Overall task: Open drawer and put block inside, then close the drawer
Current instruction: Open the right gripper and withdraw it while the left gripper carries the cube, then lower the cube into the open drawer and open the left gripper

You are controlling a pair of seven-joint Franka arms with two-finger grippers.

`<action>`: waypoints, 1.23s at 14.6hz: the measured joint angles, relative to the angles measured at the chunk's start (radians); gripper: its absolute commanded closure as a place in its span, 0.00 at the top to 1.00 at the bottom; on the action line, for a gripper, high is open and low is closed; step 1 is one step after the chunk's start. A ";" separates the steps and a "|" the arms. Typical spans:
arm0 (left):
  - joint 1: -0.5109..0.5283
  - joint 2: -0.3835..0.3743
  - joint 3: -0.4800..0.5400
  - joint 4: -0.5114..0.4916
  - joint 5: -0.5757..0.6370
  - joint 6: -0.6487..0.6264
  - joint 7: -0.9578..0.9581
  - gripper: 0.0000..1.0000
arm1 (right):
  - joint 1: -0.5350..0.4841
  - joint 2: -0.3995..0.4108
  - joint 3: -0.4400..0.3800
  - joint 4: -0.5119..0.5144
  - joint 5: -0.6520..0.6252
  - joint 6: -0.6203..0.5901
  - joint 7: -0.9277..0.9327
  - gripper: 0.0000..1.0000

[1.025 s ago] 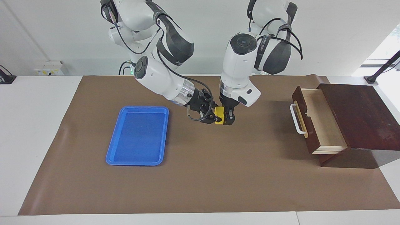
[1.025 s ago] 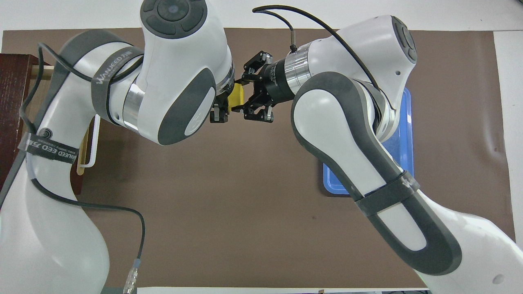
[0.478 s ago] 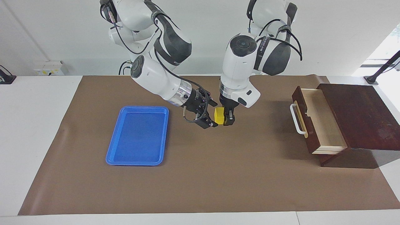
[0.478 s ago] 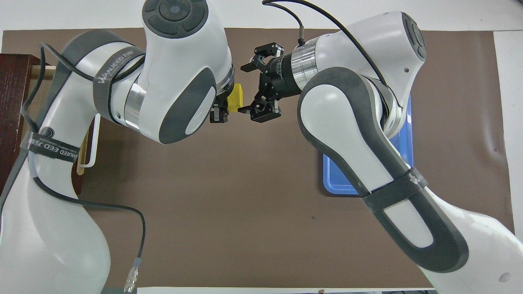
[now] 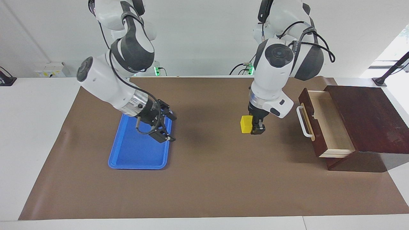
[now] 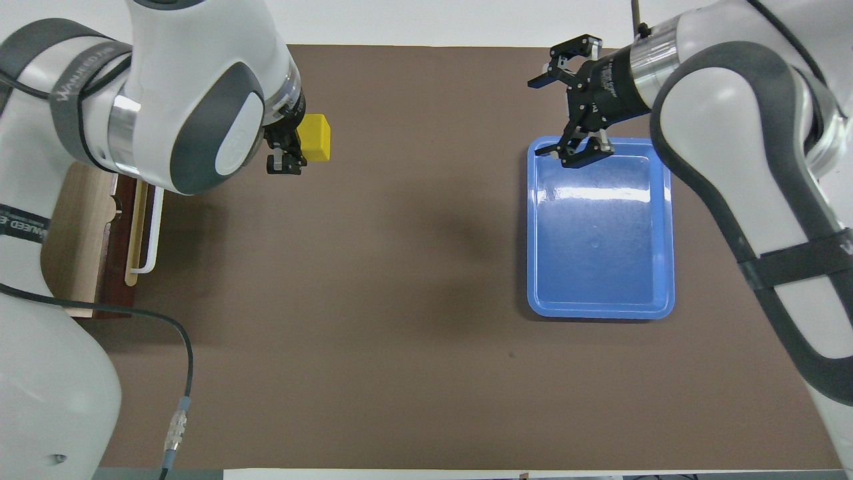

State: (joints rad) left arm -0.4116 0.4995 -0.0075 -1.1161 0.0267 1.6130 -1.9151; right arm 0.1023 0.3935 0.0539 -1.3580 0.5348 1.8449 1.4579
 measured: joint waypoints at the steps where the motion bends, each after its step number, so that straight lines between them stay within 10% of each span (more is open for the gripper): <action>1: 0.031 -0.002 0.001 0.001 0.004 0.000 0.048 0.00 | -0.021 -0.009 0.000 0.006 -0.042 -0.035 -0.089 1.00; 18: 0.435 -0.126 0.001 -0.167 0.006 0.058 0.598 0.00 | -0.162 -0.263 -0.011 0.022 -0.566 -0.441 -1.399 1.00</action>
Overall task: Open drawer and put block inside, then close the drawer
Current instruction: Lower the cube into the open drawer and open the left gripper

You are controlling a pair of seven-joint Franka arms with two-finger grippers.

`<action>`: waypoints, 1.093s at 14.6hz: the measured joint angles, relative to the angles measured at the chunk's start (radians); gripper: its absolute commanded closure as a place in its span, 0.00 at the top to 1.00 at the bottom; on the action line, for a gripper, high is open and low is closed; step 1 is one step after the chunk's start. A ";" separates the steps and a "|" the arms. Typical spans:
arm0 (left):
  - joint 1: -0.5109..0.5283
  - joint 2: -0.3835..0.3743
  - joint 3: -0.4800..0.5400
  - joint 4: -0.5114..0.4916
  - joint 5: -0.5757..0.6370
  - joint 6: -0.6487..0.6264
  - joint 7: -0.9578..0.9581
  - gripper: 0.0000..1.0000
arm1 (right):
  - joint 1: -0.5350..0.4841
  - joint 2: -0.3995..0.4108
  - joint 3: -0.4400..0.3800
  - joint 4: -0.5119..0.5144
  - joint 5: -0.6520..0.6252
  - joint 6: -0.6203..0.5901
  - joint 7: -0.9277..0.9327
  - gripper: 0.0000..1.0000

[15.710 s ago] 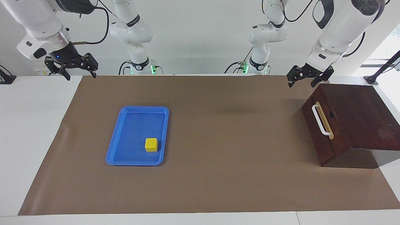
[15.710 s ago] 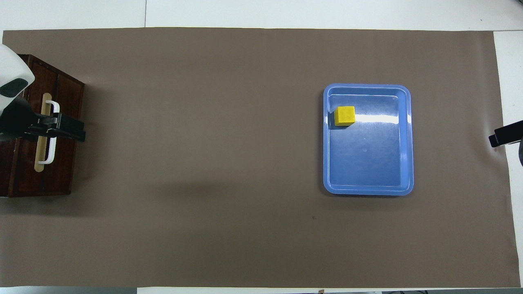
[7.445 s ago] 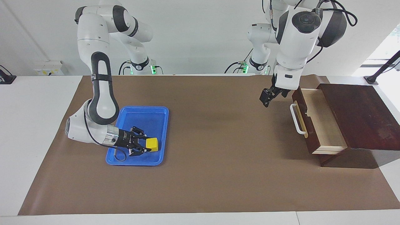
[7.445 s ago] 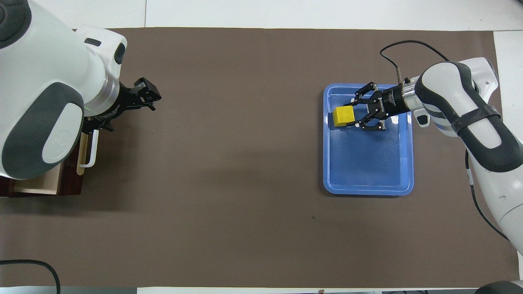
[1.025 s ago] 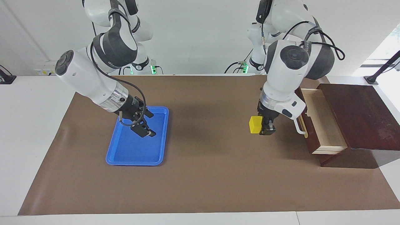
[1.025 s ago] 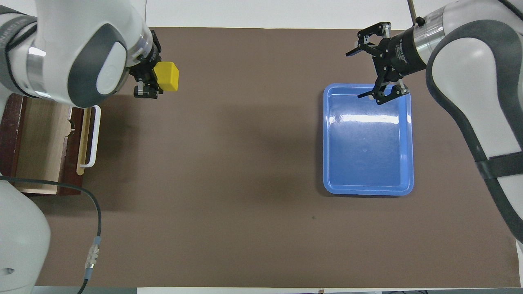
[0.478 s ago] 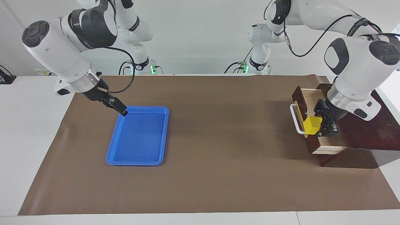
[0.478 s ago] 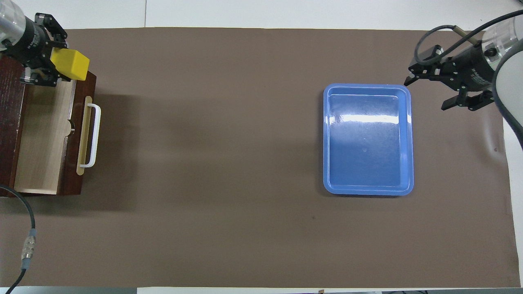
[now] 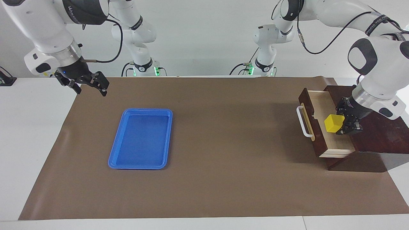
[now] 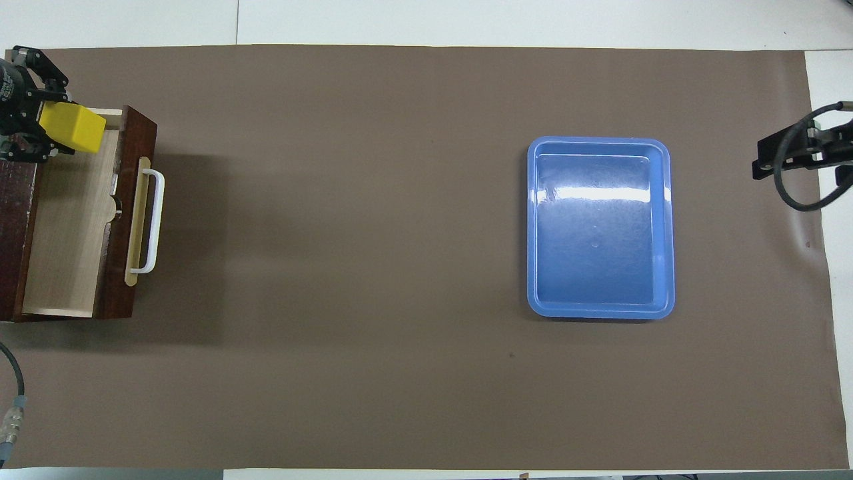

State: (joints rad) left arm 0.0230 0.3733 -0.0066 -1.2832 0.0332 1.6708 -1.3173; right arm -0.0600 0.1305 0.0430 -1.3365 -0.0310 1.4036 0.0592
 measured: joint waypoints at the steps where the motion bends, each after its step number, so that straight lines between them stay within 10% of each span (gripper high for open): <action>1: 0.011 -0.014 0.000 -0.035 0.000 0.023 0.007 0.00 | 0.000 -0.019 -0.002 -0.001 -0.003 -0.038 -0.035 1.00; 6: 0.041 -0.088 0.000 -0.207 0.000 0.128 0.056 0.00 | 0.000 -0.091 -0.026 -0.127 -0.020 -0.102 -0.138 1.00; 10: 0.062 -0.141 0.000 -0.326 0.000 0.181 0.084 0.00 | -0.003 -0.133 -0.030 -0.265 -0.033 0.071 -0.137 1.00; 16: 0.075 -0.196 -0.001 -0.454 0.000 0.246 0.092 0.00 | -0.026 -0.133 -0.032 -0.247 -0.022 0.092 -0.134 1.00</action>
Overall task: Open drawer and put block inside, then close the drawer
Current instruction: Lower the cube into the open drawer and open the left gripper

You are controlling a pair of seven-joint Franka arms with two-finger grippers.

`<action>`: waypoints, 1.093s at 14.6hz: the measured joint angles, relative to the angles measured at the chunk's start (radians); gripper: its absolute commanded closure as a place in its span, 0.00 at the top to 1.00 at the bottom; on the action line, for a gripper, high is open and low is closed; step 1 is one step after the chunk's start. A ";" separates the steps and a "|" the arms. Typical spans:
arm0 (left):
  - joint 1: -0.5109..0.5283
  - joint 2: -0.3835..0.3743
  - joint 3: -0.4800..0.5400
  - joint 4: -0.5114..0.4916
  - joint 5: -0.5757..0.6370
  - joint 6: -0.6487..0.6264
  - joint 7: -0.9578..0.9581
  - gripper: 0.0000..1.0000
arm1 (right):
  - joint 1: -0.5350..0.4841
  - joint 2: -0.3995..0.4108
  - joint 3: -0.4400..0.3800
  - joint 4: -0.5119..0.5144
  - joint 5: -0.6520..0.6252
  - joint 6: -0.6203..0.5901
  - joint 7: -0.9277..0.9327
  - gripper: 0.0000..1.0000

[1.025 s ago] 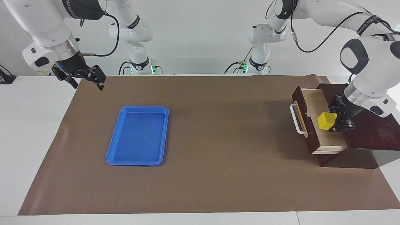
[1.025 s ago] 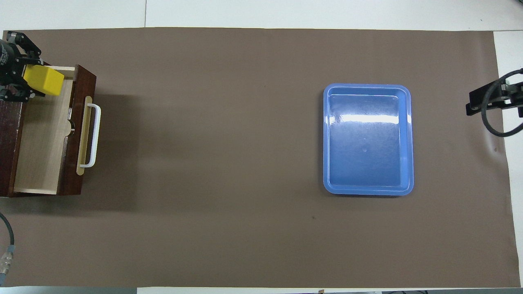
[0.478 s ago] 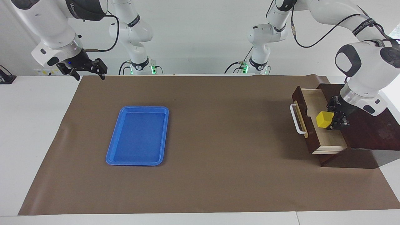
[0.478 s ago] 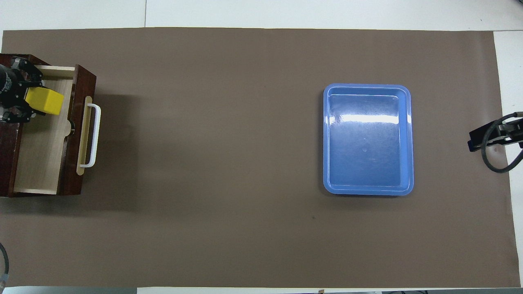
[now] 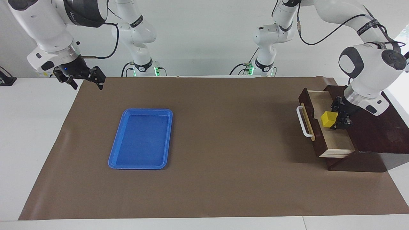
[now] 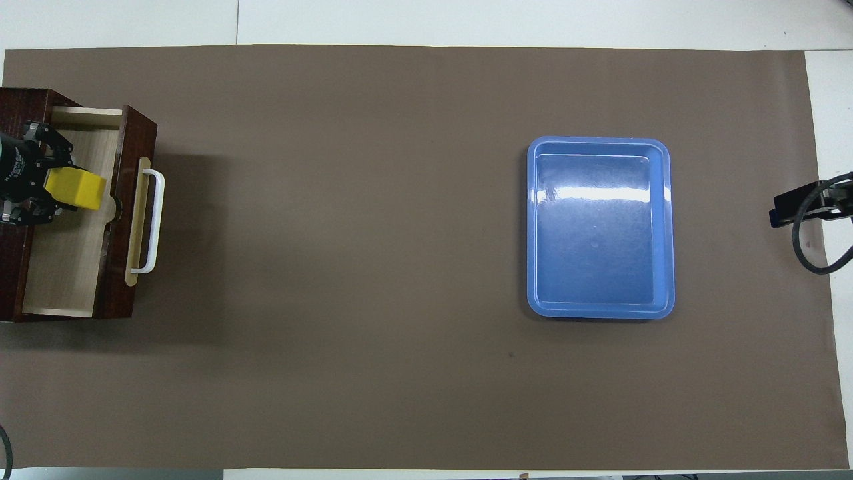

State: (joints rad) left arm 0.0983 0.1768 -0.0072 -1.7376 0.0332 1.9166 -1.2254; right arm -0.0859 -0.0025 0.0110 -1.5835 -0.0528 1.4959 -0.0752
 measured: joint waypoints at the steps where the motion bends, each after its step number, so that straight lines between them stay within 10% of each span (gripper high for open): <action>1: 0.000 -0.008 0.000 -0.015 0.000 0.003 0.000 0.00 | -0.001 0.000 0.000 0.006 0.000 -0.004 0.000 1.00; 16: 0.015 -0.066 -0.002 -0.179 0.000 0.129 -0.016 0.00 | -0.005 0.005 0.000 0.006 0.007 -0.007 0.005 1.00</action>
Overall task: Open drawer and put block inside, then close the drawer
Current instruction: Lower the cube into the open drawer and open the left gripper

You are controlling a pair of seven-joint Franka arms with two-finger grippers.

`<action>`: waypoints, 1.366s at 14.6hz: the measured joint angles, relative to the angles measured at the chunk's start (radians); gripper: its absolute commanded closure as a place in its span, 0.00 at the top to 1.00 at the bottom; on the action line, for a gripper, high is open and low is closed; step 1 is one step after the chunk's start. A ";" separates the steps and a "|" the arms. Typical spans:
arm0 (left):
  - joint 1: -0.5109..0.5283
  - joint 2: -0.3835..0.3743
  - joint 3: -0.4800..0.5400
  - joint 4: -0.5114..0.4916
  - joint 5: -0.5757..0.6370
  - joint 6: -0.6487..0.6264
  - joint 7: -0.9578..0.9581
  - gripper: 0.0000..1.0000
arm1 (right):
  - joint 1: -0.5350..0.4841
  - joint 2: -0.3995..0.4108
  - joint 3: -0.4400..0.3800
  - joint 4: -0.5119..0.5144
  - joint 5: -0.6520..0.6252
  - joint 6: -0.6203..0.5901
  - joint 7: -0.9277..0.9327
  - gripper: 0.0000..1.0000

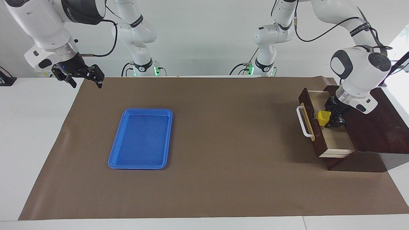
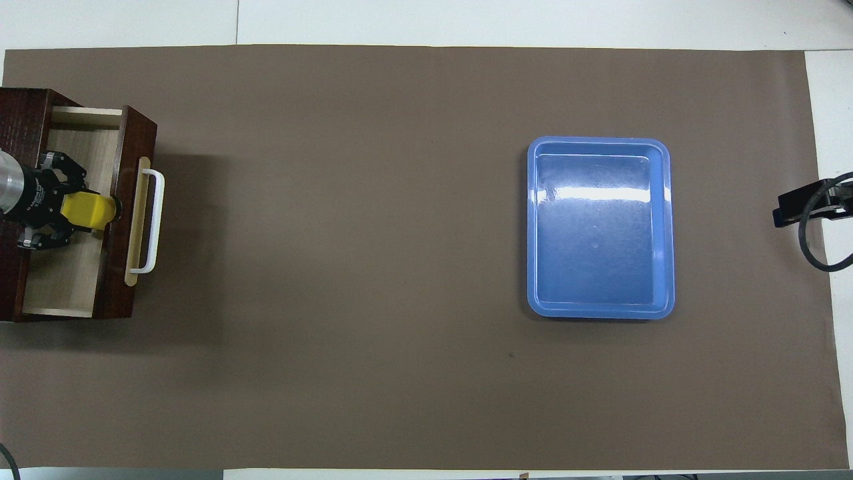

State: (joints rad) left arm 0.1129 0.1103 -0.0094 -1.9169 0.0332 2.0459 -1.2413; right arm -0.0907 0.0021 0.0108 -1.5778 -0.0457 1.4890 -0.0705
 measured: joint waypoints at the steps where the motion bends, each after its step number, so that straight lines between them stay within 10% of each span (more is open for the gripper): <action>1: 0.000 -0.001 -0.001 -0.008 0.000 0.002 -0.002 0.00 | 0.000 0.000 0.000 0.000 0.000 0.000 0.000 1.00; 11: 0.000 -0.009 -0.003 -0.053 0.000 0.033 -0.005 0.00 | 0.000 0.000 0.001 0.000 0.000 -0.008 0.000 1.00; 12: 0.000 -0.010 -0.003 -0.055 0.000 0.034 -0.005 0.09 | 0.000 0.000 0.001 0.000 0.000 -0.009 0.000 1.00; 15: 0.000 -0.010 -0.003 -0.055 0.000 0.037 -0.007 1.00 | 0.000 0.000 0.001 0.000 0.000 -0.010 0.000 1.00; 20: -0.001 -0.029 -0.007 -0.032 0.000 0.018 -0.031 1.00 | 0.000 -0.001 0.004 0.001 0.001 -0.010 0.018 1.00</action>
State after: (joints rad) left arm 0.1121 0.0814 -0.0169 -1.9490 0.0331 2.0641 -1.2719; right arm -0.0903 0.0014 0.0153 -1.5773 -0.0449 1.4795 -0.0521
